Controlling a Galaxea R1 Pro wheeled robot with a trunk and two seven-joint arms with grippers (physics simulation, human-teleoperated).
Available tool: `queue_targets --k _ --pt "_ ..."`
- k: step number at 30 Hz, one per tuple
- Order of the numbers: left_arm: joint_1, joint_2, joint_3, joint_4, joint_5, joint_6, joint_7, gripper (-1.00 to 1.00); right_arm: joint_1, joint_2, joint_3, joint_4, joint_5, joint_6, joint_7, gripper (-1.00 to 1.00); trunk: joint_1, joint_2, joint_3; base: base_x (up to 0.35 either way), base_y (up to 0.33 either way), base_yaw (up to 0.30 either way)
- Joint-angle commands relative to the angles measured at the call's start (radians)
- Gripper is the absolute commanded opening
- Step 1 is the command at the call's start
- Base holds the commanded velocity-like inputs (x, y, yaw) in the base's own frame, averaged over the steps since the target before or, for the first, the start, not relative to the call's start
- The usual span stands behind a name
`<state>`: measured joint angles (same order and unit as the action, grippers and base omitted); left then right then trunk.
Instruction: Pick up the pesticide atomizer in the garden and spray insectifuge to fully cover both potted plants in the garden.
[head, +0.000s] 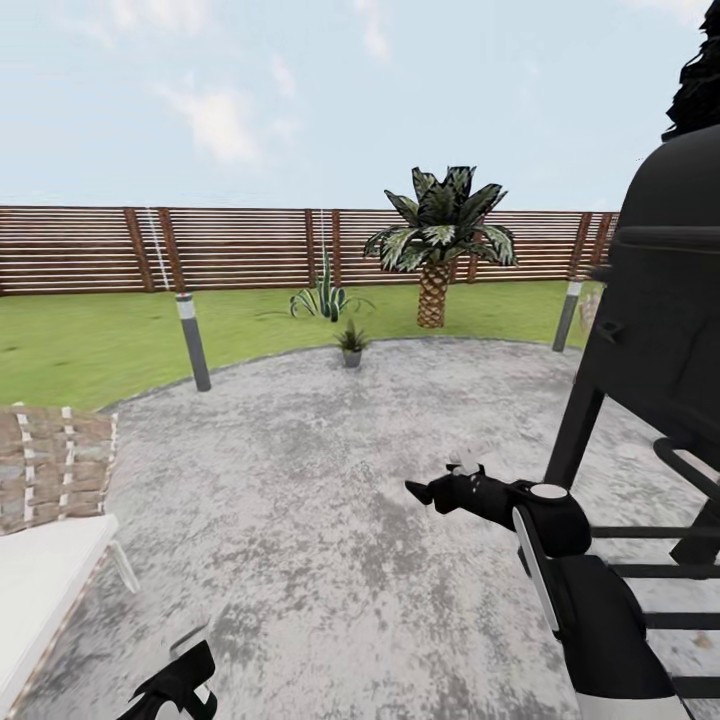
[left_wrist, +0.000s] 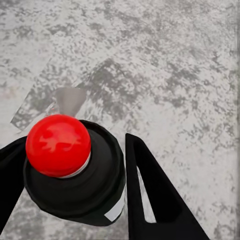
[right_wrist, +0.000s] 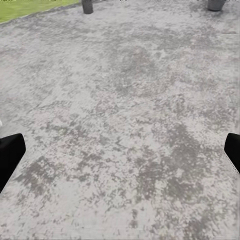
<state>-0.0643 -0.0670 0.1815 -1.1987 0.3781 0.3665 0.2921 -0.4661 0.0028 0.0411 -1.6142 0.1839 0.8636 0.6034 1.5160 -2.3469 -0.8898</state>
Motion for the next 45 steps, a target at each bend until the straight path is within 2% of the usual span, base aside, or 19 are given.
queue_targets --k 1,5,8,9,11,28,45 --pt "-0.001 -0.001 0.001 -0.001 0.010 0.004 0.005 -1.00 -0.001 0.000 -0.001 -0.001 0.011 0.003 0.008 1.00 0.000 0.000 -0.001 0.339 0.000 0.000" --pt "-0.001 -0.001 0.002 -0.001 0.010 0.003 0.004 -1.00 -0.003 0.000 -0.002 -0.001 0.011 0.003 0.005 1.00 0.000 0.000 -0.001 0.339 0.000 0.000" --pt "-0.003 0.001 0.003 -0.001 0.011 0.006 -0.025 -1.00 -0.002 0.001 -0.003 -0.001 0.009 0.004 0.008 1.00 0.000 0.000 -0.001 0.339 0.000 0.000" --pt "-0.003 0.002 0.004 -0.001 0.008 0.004 -0.064 -1.00 0.009 0.007 -0.001 -0.001 0.007 -0.014 0.009 1.00 0.000 0.000 -0.001 0.339 0.065 0.000" --pt "-0.003 0.002 0.004 -0.001 0.008 0.004 -0.068 -1.00 0.011 0.006 0.001 -0.001 0.007 -0.032 0.009 1.00 0.000 0.000 -0.001 0.338 0.080 0.000" --pt "-0.003 0.003 0.001 0.000 0.005 0.003 -0.073 -1.00 0.008 0.002 0.000 -0.001 0.006 -0.050 0.010 1.00 0.000 0.000 -0.001 0.312 0.137 0.000" --pt "-0.003 0.004 0.000 0.010 0.005 0.003 -0.074 -1.00 0.012 0.002 0.000 -0.001 0.006 -0.052 0.012 1.00 0.000 0.000 -0.001 0.337 0.010 0.000"
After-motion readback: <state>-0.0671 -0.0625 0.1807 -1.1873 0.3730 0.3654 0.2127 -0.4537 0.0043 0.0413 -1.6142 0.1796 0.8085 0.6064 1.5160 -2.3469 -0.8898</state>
